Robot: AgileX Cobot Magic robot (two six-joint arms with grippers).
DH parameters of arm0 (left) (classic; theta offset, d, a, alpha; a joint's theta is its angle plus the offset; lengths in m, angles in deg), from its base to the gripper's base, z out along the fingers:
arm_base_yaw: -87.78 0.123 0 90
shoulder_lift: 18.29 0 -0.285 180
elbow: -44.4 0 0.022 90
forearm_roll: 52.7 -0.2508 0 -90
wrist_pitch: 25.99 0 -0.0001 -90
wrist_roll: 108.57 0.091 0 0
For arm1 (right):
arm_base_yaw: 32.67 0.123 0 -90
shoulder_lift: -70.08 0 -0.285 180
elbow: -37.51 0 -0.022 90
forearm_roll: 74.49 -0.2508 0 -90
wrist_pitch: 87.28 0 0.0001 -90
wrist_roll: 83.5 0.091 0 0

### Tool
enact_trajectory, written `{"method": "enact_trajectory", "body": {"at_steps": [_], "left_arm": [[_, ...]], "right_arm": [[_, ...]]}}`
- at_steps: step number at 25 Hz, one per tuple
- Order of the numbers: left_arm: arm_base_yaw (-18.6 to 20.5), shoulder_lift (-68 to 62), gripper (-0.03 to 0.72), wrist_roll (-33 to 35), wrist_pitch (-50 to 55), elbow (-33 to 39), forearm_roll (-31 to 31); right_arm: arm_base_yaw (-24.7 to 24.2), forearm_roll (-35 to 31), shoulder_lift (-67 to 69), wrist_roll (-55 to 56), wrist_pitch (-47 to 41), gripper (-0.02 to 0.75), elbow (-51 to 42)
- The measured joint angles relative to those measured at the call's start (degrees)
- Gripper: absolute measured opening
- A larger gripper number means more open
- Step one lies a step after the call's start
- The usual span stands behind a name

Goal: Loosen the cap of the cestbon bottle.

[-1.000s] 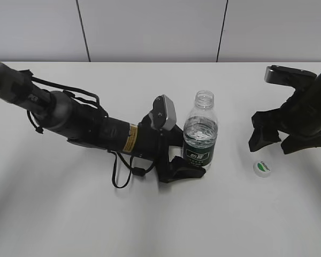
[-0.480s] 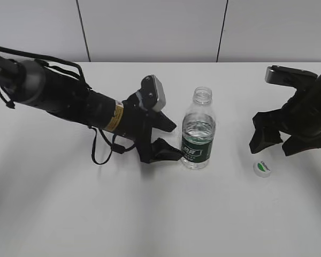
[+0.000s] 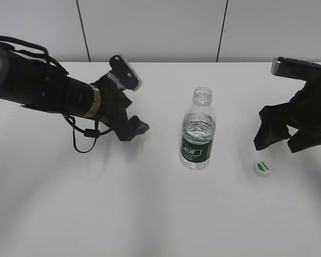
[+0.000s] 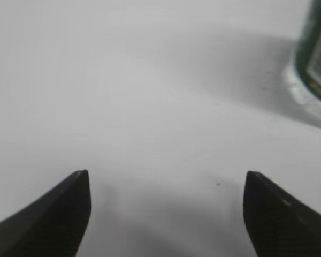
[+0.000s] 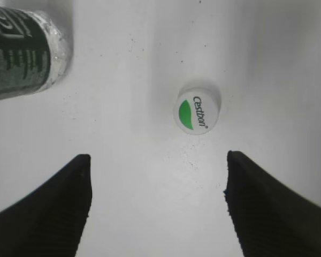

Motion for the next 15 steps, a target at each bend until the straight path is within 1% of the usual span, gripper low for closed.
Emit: {"method": "enact_trajectory", "body": {"at_steps": [4,6,10,13,15], "left_arm": [[-0.8,3.5,0.687,-0.1,12.9,2.6,11.7],[-2.3,4.9,0.687,-0.1,20.5,3.0,18.6],[-5.6,8.4,0.675,-0.2,35.7,3.2,30.1],[-7.6,11.2,0.666,0.1,44.8,3.2,37.6],[-8.6,13.6,0.655,2.4,49.6,3.2,42.1]], "right_arm": [[0.0,0.0,-4.4,0.0,-2.4,0.588,0.0],[0.0,0.0,-6.3,0.0,-4.2,0.588,0.0],[0.0,0.0,-10.2,0.0,-8.1,0.588,0.0],[0.0,-0.4,-13.4,0.0,-10.6,0.588,-0.1],[0.0,-1.0,-16.2,0.0,-11.1,0.588,-1.0]]}}
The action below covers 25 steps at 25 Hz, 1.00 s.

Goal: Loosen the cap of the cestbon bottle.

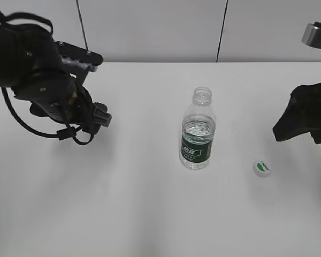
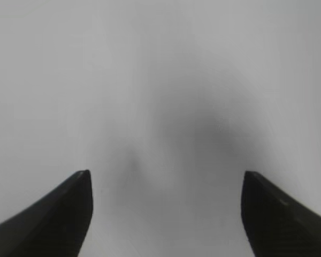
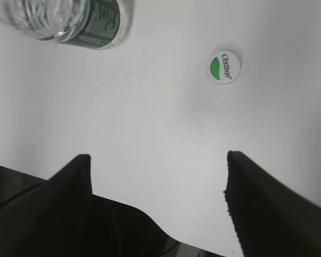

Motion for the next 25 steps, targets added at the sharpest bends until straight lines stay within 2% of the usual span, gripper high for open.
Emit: {"method": "enact_trajectory", "body": {"at_steps": [5,9,13,18,25], "left_arm": [[-1.1,7.7,0.624,9.1,5.1,0.0,12.6],[-1.1,15.8,0.611,15.3,9.9,0.0,19.5],[-1.1,24.4,0.602,22.1,14.0,1.2,23.6],[-1.1,37.5,0.585,30.7,16.7,6.9,27.7],[-1.3,60.0,0.583,32.8,17.8,16.6,29.1]], "right_arm": [[0.0,-1.1,-7.3,0.0,-0.4,0.588,-4.6],[0.0,-1.1,-14.4,-0.1,-2.6,0.588,-6.6],[0.0,-1.1,-22.9,-0.1,-5.1,0.588,-6.9],[0.0,-0.7,-35.8,-0.7,-7.5,0.588,-9.9],[0.0,-0.2,-51.4,-0.9,-11.5,0.588,-15.2]]}}
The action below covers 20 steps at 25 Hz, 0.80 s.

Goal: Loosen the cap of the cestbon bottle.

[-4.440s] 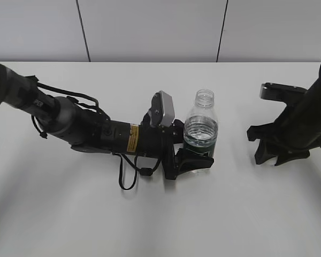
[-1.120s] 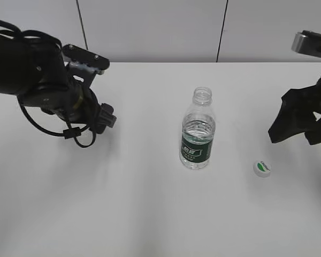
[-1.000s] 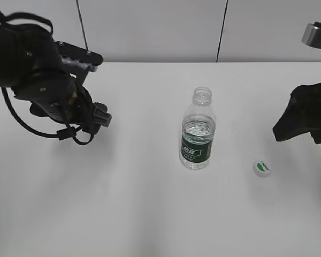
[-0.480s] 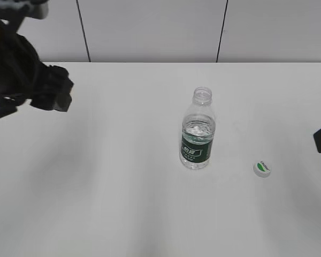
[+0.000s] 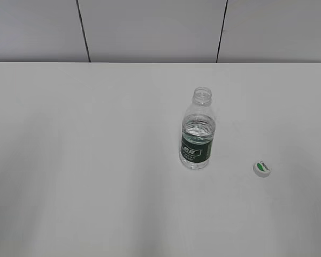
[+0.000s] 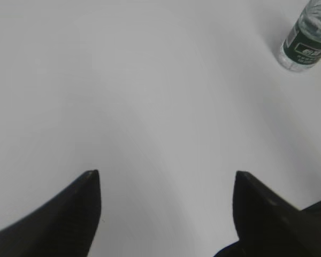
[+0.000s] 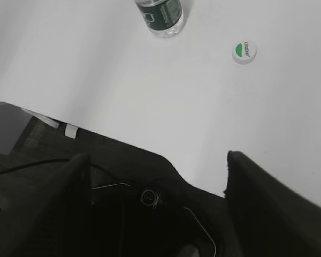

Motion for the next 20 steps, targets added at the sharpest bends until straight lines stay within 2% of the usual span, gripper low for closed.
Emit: {"method": "enact_trajectory", "body": {"at_steps": [4,11,17,20], "left_arm": [[0.0,10.8,0.583,0.1,2.6,3.8,1.7],[-0.1,26.3,0.582,0.7,8.4,9.3,2.8],[-0.1,34.9,0.582,9.4,8.6,12.2,8.1],[-0.1,36.3,0.582,10.8,7.7,13.2,9.3]], "right_arm": [[0.0,2.1,-7.1,0.0,-1.8,0.588,-0.2],[0.0,11.1,-14.1,-0.1,-1.8,0.588,-0.3],[0.0,14.7,-15.1,-0.1,0.1,0.588,-0.3],[0.0,14.9,-15.1,-0.1,1.7,0.588,-0.3]]}}
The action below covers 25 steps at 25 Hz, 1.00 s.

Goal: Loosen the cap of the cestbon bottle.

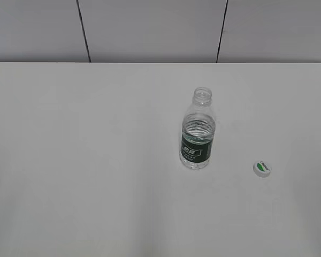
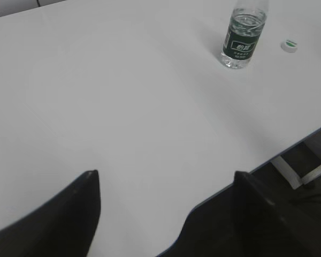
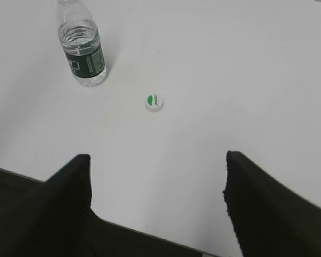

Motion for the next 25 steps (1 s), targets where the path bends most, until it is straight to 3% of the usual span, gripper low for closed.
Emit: {"method": "enact_trajectory", "body": {"at_steps": [16,25], "left_arm": [[0.0,0.2,0.582,0.3,-0.5,0.4,0.4],[0.1,0.2,0.582,0.3,-0.5,0.4,0.4]], "right_arm": [[0.0,0.6,-0.1,-1.1,5.3,0.588,-8.1],[0.0,7.4,-0.1,7.2,5.3,0.588,-8.8]]}}
